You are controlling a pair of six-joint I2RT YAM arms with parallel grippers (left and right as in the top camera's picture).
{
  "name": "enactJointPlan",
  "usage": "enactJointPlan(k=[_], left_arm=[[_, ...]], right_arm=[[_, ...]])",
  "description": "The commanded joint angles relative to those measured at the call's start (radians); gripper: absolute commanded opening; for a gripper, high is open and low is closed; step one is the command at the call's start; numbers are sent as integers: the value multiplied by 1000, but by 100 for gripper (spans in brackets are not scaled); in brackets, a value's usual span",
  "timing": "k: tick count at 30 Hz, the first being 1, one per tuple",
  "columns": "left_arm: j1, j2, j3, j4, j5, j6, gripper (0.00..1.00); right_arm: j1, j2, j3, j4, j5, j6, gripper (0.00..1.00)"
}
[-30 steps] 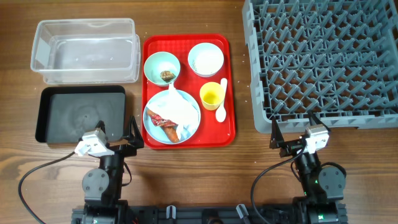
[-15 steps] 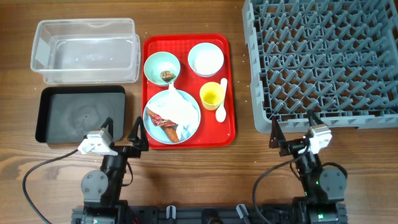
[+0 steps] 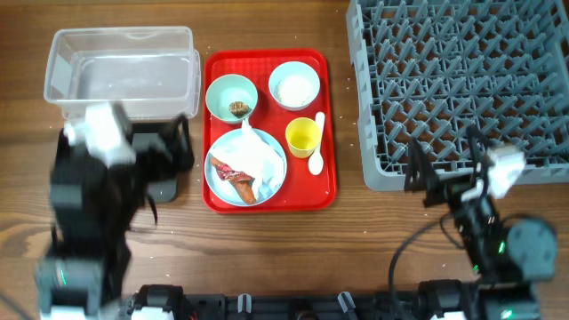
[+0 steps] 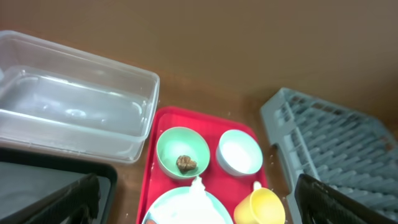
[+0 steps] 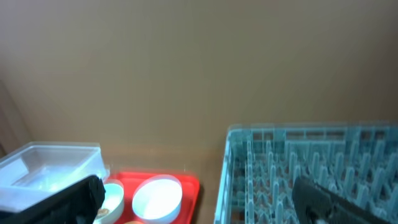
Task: Sort waste into correct bins and load items into the dishwasher rack
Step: 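Reach the left gripper to the tissue on the blue plate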
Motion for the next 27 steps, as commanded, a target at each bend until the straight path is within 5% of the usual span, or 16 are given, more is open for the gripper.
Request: enactJointPlan(k=[1,6,12,16,20,27], left_arm=[[-55,297,256,-161,-10,35,99],[-181,591,417,-314,14,34,100],[-285,841,416,-349,193,32,100],[-296,946,416,-386,137,60,100],[-297,1001,347,-417,-146,-111,100],[-324,1009,208,-236,-87,-59,100]], right_arm=[[-5,212,229,-159,-18,15,100],[-5,433,467,-422,-18,14,100],[-5,563,480,-506,-63,21,100],[-5,604,480,-537,-100,21,100],[-5,614,480,-546,-100,20,100],[-5,615,480,-573,-100,20,100]])
